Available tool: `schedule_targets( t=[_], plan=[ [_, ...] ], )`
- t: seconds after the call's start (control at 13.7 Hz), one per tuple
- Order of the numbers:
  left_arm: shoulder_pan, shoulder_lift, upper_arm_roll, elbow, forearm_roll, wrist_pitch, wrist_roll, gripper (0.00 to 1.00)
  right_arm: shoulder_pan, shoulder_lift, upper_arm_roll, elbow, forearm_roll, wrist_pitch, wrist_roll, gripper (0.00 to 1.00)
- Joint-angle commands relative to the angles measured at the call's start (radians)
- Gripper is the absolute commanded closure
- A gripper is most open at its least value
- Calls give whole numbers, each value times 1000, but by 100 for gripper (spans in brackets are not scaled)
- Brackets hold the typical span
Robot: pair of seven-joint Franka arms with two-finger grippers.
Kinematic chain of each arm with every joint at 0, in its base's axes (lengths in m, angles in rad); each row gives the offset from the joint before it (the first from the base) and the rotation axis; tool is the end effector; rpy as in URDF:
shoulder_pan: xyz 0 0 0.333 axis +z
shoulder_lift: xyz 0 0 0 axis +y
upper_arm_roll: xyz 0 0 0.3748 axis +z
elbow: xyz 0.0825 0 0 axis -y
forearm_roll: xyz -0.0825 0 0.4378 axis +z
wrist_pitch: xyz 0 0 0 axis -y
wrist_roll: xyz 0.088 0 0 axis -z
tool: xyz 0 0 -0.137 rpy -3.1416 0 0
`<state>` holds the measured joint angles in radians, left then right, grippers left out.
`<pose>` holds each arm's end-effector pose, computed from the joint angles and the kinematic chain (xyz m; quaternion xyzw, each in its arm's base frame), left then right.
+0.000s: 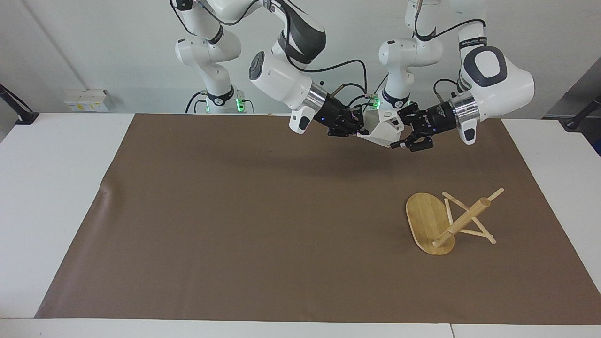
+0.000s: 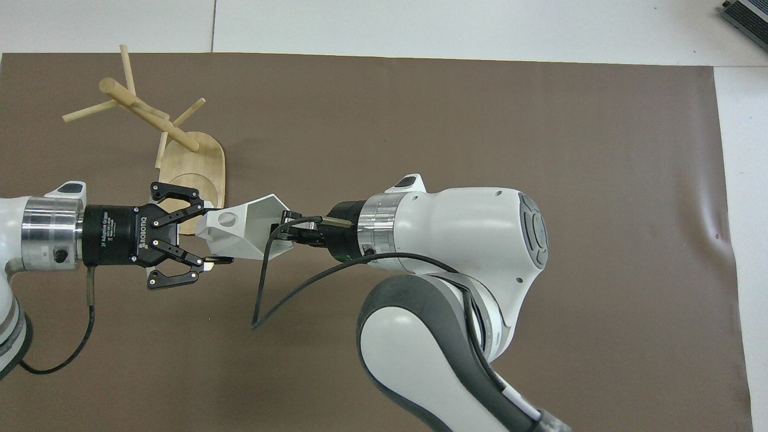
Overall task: Hang cup on rack
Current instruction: 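Close the left gripper on the white mug held by the right gripper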
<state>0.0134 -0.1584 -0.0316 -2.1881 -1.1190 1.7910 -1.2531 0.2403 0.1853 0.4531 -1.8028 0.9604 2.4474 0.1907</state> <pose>0.5312 -0.1133 0.4995 0.5845 0.6324 -0.3767 0.3414 0.5589 0.4596 0.5222 -0.8897 0.0670 -0.0074 0.4515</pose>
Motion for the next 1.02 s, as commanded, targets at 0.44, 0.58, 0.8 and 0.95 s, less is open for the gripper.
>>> schedule_targets(
  t=[0.44,0.58,0.8,0.95],
  plan=[
    [-13,-20,9,7,-15,-5,-2,100,-9,-1,12,2,11,4,26,27],
    [-15,-20,9,5,-10,-4,-3,100,-10,-1,10,2,6,4,16,10],
    [-13,-20,7,2,-8,-1,-6,100,-10,-1,10,3,6,5,16,0],
    [-13,-20,7,2,-5,2,-11,100,-15,0,10,2,6,4,16,0]
  ],
)
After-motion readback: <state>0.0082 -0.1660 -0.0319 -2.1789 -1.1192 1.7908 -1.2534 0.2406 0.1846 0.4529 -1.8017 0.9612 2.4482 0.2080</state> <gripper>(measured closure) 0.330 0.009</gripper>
